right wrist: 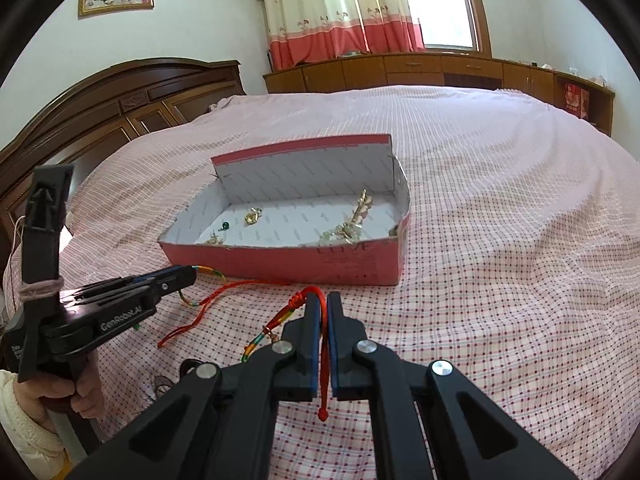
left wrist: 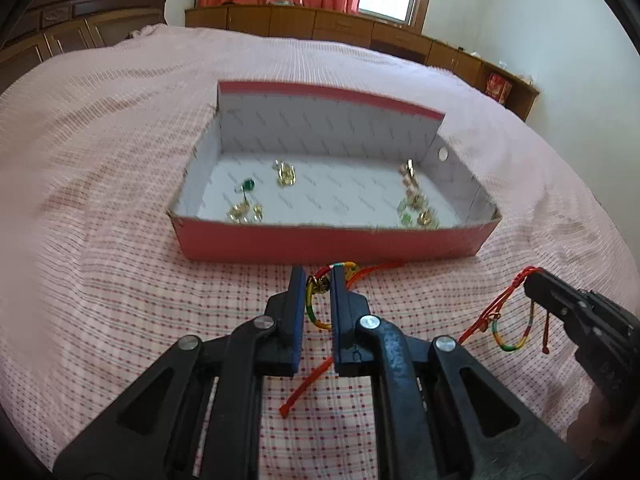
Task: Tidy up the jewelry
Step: 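Carry both bracelets into the red box and open both tools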
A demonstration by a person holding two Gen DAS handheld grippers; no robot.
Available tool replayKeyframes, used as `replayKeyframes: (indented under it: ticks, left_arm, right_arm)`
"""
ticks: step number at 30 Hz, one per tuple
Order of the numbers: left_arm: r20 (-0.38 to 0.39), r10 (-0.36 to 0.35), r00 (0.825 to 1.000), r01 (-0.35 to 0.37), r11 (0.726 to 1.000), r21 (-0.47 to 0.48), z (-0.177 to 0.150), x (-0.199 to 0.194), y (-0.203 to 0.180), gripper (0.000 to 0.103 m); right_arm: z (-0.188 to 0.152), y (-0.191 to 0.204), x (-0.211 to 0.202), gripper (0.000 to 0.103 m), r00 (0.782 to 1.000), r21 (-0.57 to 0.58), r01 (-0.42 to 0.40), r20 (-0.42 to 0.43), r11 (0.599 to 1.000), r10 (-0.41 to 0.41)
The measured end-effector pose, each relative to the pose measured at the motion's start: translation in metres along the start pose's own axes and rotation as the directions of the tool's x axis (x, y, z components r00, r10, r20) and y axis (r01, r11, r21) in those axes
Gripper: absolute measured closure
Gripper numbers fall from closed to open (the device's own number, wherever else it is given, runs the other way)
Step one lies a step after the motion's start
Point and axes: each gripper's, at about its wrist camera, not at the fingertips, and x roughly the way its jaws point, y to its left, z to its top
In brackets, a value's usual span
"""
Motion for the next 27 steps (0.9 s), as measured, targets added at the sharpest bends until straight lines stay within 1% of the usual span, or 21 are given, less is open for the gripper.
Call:
replayKeyframes:
  ticks: [6,15,22,27]
  left_arm:
    - [0.062,0.002,0.998,-0.002,1.000,0.002,0.010,-0.022,-0.001,0.100]
    - [0.140,0.003,0.990,-0.003,1.000,0.001,0.032,-0.048,-0.003,0.100]
    - [0.172,0.022,0.985,-0.025,1.000,0.013,0.047,-0.048,-0.004,0.100]
    - [0.194,0.038,0.980,-0.042,0.999,0.015,0.061,-0.040,-0.003,0.100]
  right_arm:
    - [0.008,0.007,-0.009,0.098,1.000,-0.014,-0.006,0.030,1.000,0.007]
    - [0.028,0.016,-0.013,0.098,0.997,-0.039,-0.018,0.073,0.999,0.021]
    - [0.051,0.023,-0.007,0.098,0.993,-0.061,-0.026,0.112,0.998,0.033]
    - [0.068,0.023,0.003,0.098,0.990,-0.060,-0.018,0.138,0.998,0.027]
